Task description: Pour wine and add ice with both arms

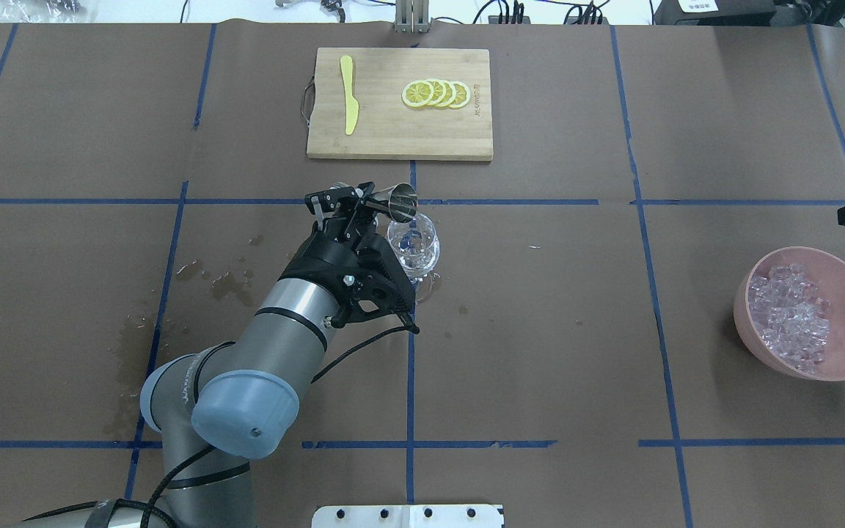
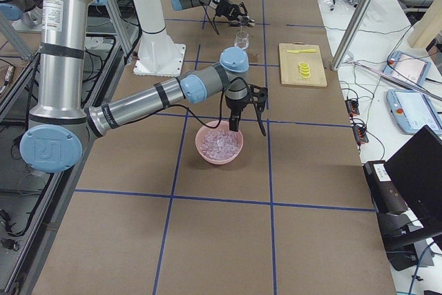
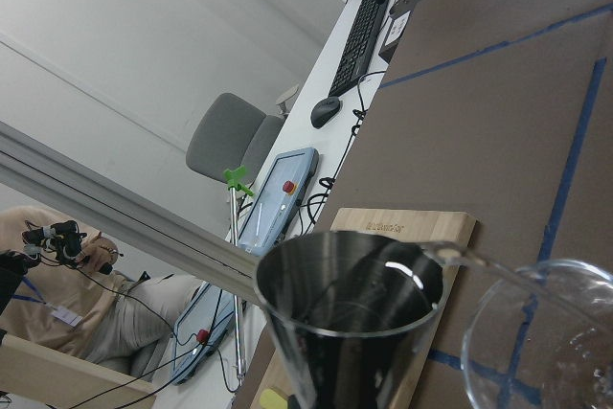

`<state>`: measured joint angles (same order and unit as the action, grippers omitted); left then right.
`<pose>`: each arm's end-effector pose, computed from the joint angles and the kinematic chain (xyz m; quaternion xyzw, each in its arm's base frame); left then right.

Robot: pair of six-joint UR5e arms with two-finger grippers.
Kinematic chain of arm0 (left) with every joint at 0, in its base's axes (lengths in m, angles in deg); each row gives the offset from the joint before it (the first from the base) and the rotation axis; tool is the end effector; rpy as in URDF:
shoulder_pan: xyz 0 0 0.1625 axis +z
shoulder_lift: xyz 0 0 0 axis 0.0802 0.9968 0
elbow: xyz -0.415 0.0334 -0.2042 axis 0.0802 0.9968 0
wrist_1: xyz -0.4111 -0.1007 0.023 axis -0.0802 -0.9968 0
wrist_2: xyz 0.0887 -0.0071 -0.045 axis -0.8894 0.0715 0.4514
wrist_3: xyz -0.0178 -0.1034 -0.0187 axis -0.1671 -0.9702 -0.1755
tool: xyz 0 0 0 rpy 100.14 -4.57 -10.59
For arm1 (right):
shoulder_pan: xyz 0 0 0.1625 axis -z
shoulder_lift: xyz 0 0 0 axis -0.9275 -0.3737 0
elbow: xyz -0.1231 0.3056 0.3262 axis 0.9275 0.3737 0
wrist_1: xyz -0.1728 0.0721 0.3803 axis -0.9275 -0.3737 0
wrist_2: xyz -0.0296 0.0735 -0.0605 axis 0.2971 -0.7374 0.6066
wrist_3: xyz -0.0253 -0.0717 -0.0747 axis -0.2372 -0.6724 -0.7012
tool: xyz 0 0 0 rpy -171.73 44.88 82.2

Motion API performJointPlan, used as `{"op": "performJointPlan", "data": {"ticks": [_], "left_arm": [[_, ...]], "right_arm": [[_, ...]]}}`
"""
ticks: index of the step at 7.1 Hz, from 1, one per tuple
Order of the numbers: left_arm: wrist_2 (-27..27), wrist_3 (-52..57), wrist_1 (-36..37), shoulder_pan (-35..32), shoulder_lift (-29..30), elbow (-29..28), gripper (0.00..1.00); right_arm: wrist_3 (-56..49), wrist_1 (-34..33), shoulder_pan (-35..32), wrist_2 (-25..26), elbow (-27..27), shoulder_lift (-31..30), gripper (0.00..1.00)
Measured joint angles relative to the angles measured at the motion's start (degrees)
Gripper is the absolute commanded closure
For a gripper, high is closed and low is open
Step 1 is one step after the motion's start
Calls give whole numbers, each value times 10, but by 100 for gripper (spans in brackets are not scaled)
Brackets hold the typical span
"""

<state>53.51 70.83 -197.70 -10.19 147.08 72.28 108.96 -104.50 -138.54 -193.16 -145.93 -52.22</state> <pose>0.5417 -0.3626 0.1961 0.6789 0.0589 0.2772 0.6774 -0.0876 -0.4357 0.4940 0.0077 -0.4047 0.1017 0.9087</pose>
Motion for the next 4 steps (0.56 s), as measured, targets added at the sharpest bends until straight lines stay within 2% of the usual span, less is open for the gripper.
{"op": "performJointPlan", "data": {"ticks": [4], "left_arm": [[-4,42,9,-4,1,3,100]], "right_arm": [[0,0,0,0,0,0,0]]}}
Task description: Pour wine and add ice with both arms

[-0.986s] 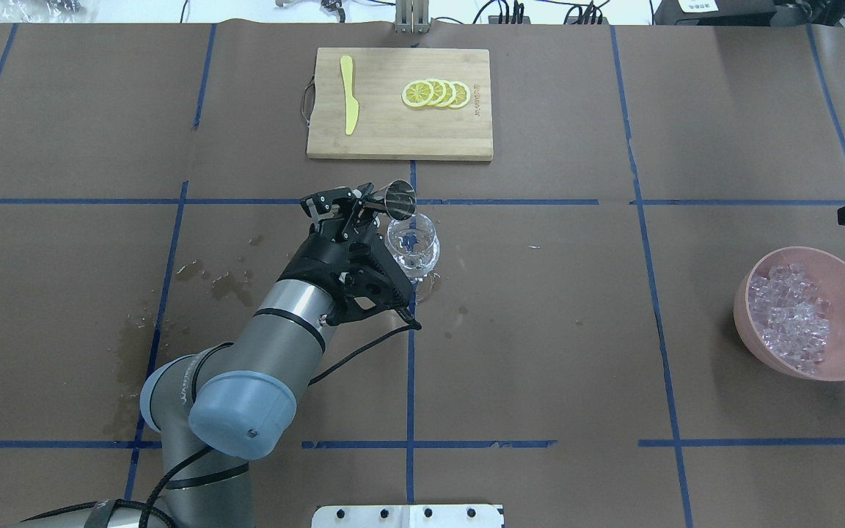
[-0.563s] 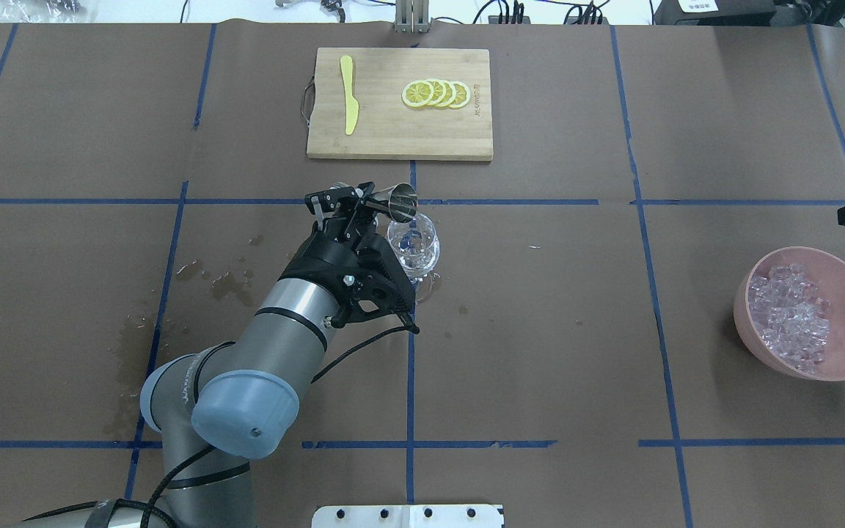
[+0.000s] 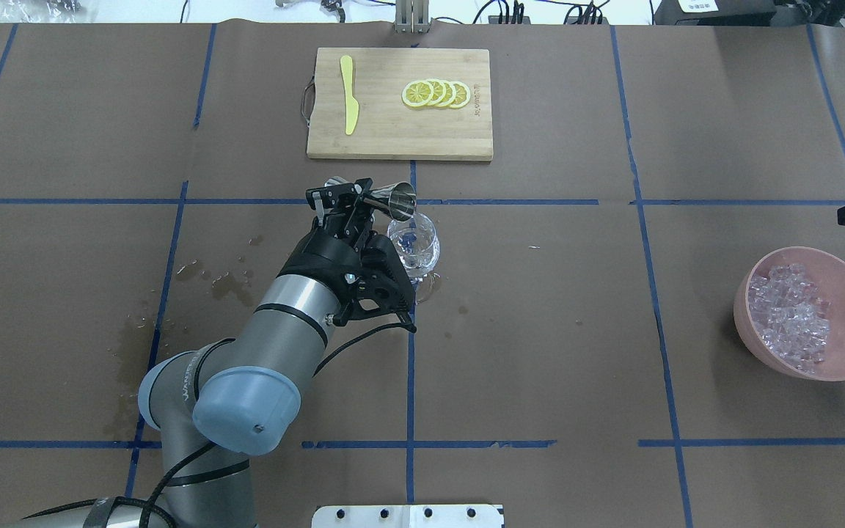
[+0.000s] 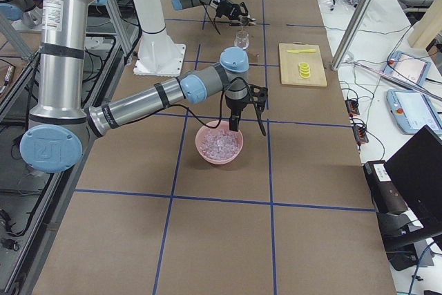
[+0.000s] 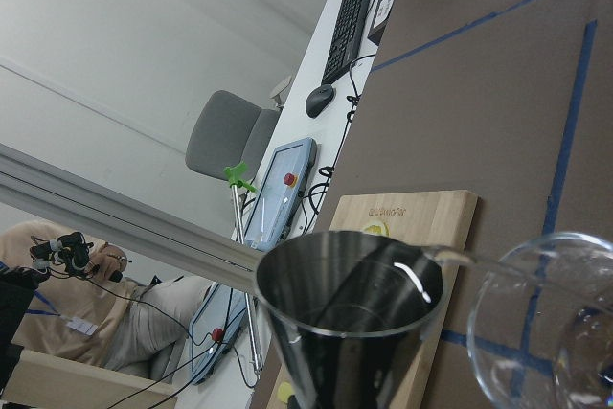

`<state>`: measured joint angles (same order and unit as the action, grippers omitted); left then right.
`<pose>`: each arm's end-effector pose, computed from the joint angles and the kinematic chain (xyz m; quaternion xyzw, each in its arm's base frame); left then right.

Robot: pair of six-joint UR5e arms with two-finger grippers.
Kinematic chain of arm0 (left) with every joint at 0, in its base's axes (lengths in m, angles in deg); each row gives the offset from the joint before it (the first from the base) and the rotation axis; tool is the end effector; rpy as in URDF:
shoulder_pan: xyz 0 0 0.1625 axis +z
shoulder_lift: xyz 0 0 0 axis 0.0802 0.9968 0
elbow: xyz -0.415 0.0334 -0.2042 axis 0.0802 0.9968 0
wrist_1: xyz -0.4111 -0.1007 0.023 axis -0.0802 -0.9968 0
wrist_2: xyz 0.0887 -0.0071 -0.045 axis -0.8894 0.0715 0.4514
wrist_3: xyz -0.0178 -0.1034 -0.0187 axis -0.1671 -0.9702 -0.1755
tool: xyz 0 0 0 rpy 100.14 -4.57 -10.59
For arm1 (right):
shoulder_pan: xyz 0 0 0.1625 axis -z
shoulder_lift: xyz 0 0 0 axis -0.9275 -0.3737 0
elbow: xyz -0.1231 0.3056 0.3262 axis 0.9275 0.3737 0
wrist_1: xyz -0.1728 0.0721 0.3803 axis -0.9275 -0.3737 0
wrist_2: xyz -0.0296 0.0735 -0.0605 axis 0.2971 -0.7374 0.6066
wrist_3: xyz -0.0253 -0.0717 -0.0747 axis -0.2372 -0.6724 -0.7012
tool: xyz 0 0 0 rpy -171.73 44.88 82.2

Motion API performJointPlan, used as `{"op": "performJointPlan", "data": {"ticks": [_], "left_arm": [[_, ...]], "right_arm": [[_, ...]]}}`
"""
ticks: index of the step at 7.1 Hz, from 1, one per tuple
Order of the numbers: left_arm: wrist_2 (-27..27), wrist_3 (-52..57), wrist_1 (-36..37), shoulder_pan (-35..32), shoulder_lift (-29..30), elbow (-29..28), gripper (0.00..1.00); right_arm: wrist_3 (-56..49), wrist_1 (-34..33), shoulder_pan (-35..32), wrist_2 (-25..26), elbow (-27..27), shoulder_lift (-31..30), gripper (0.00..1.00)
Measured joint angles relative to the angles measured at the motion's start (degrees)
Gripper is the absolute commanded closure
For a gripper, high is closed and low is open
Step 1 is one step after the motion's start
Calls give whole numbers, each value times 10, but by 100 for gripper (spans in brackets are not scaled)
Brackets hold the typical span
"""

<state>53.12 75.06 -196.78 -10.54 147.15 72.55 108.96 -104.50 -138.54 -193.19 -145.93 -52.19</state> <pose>0.5386 -0.3661 0.1948 0.6786 0.0264 0.3011 0.6694 -0.0877 -0.4358 0.4937 0.0078 -0.4050 0.1016 0.9086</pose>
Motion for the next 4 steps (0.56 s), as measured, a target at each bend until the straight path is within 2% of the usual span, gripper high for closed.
{"op": "performJointPlan", "data": {"ticks": [4], "left_arm": [[-22,81,2,-2,0,4,100]], "right_arm": [[0,-1,0,-1,0,0,0]]}}
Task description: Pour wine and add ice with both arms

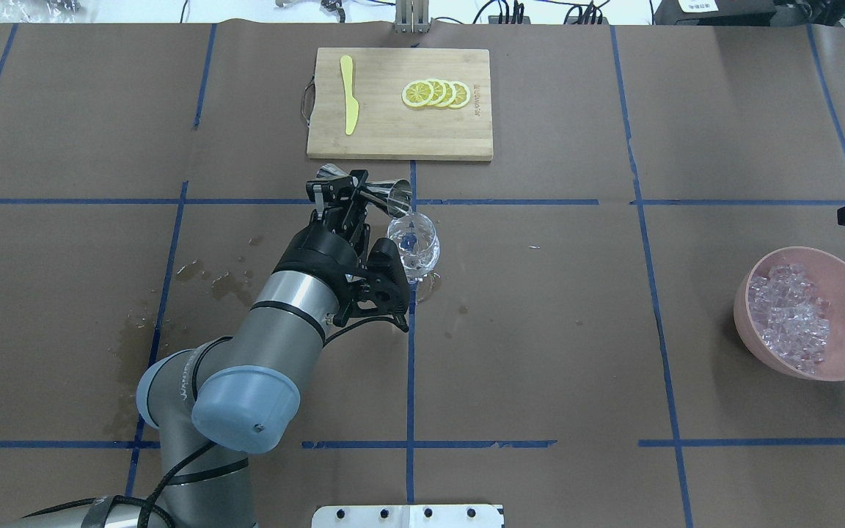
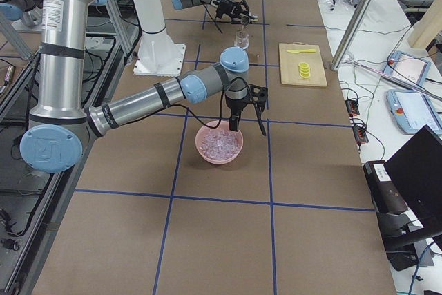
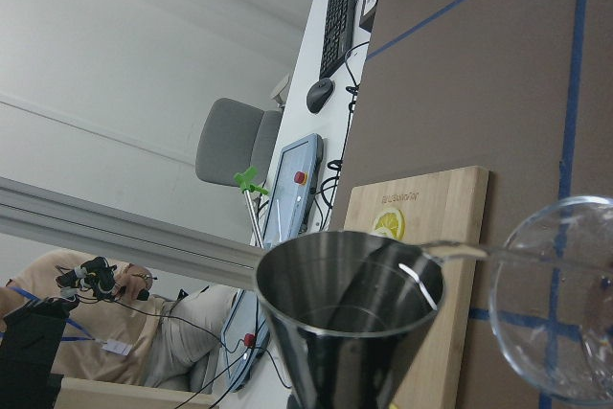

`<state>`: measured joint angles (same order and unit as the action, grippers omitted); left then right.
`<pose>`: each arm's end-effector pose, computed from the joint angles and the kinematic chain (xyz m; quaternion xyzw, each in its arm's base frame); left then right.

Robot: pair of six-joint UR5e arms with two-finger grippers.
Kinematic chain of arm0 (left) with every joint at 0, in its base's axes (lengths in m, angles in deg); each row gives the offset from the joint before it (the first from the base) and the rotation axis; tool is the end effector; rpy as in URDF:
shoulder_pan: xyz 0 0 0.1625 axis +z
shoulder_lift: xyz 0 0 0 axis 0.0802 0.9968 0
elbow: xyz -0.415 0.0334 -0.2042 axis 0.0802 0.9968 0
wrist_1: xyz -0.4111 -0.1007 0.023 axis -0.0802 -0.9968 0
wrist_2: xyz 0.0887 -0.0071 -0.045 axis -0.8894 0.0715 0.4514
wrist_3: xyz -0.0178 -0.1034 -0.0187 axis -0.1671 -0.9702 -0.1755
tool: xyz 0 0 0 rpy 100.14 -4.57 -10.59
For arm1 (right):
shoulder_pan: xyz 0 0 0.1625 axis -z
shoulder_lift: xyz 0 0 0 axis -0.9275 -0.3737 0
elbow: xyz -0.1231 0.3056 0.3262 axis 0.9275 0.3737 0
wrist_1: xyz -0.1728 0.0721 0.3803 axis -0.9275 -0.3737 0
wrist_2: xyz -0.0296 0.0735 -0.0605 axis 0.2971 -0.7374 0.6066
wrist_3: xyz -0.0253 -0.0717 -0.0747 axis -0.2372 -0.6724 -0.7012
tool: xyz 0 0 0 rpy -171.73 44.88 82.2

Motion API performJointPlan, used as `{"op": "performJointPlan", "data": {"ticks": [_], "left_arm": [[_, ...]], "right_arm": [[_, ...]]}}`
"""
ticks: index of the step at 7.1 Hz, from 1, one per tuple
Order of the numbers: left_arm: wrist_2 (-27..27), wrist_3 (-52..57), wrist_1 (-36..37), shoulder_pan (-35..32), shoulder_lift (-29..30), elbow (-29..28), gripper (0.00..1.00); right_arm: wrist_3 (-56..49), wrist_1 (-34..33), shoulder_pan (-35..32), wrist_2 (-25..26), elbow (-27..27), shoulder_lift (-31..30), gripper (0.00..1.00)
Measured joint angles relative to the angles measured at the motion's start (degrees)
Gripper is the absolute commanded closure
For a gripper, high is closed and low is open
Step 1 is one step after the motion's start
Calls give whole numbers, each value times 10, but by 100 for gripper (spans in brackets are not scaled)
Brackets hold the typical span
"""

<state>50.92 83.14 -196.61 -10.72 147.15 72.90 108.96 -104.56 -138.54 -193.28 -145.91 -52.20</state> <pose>0.5319 -0.3691 0.1924 0.6802 -0.0358 0.3334 0.6519 -0.0878 -0.4357 0.4940 0.0067 -0.4053 0.1017 0.9085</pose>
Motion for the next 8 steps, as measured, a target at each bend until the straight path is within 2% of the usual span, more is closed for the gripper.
{"op": "performJointPlan", "data": {"ticks": [8], "left_arm": [[-24,78,27,0,0,7,100]], "right_arm": [[0,1,0,-6,2,0,0]]}}
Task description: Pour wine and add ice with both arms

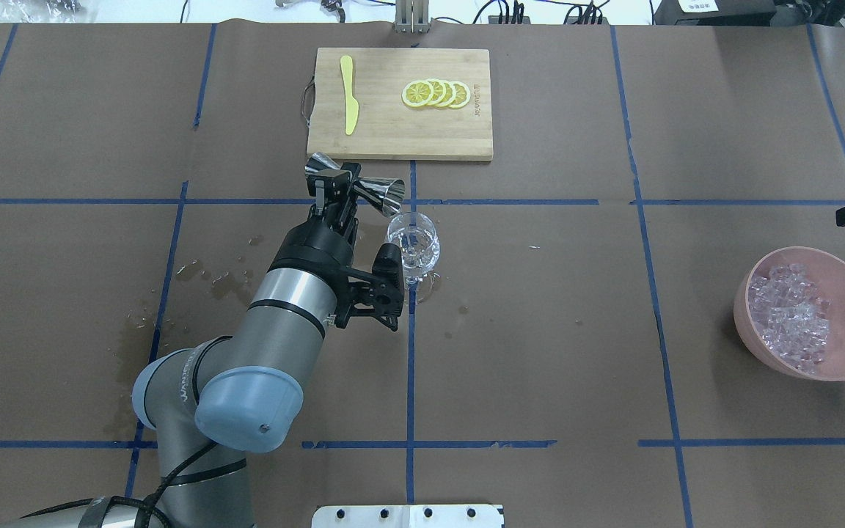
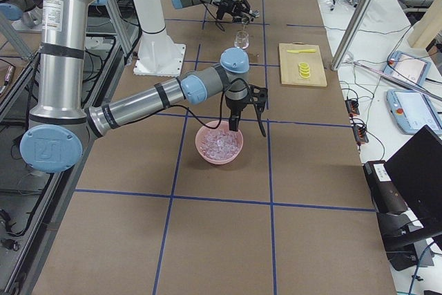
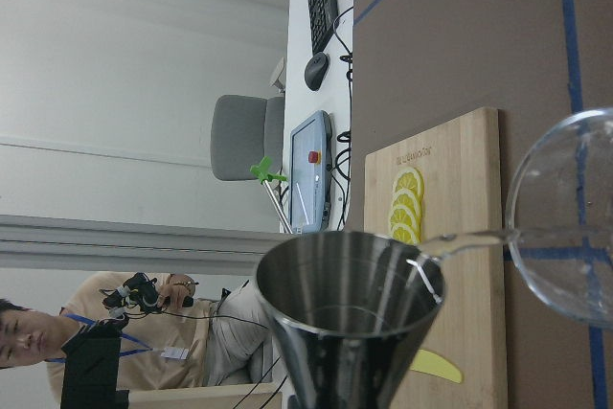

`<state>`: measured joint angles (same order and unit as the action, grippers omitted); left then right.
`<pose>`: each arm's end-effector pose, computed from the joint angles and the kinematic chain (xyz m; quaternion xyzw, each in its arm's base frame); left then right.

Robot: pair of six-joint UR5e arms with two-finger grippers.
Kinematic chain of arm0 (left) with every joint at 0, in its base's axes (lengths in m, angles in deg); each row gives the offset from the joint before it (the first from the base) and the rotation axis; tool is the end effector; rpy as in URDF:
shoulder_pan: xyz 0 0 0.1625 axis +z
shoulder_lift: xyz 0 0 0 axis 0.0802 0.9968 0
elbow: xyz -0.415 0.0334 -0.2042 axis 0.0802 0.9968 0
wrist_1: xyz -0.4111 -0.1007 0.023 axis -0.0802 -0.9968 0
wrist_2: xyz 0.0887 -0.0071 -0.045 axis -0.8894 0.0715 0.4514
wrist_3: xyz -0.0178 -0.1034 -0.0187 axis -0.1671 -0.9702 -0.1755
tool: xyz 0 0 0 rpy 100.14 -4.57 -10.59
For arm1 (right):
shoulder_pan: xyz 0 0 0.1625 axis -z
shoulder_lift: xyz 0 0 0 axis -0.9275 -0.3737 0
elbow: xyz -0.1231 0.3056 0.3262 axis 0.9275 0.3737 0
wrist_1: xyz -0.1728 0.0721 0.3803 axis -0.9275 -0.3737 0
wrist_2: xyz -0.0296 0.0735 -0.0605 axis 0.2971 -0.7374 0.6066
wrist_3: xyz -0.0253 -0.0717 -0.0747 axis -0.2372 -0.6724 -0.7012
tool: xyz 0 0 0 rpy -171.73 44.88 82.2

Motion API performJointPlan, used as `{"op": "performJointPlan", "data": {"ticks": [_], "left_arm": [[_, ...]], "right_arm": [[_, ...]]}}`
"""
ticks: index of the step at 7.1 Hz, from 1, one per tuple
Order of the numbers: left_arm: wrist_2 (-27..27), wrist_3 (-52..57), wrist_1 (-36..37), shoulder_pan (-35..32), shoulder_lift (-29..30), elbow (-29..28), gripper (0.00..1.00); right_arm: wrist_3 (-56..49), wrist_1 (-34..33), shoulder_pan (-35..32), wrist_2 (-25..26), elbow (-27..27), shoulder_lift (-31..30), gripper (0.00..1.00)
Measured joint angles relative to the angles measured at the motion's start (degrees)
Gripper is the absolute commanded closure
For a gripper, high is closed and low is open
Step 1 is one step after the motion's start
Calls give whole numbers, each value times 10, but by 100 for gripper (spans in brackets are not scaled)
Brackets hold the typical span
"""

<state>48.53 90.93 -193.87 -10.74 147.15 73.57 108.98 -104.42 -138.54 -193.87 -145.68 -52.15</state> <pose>0.5277 -0.3710 0.1914 0.6660 -0.1066 0.3761 0.6353 -0.0888 -0.4359 0.4947 0.0036 -0.4089 0.1005 0.9070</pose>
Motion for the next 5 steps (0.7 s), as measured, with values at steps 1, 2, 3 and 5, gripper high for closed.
{"op": "performJointPlan", "data": {"ticks": [1,2,3,5], "left_arm": [[-1,-1,0,0,0,0,100],[-1,-7,-2,1,1,1,100],[0,-25,-5,2,1,0,100],[0,-89,-14,6,0,-2,100]], "right_arm": [[0,0,0,0,0,0,0],[0,1,0,0,-1,0,0],[0,1,0,1,-1,0,0],[0,1,0,1,-2,1,0]]}}
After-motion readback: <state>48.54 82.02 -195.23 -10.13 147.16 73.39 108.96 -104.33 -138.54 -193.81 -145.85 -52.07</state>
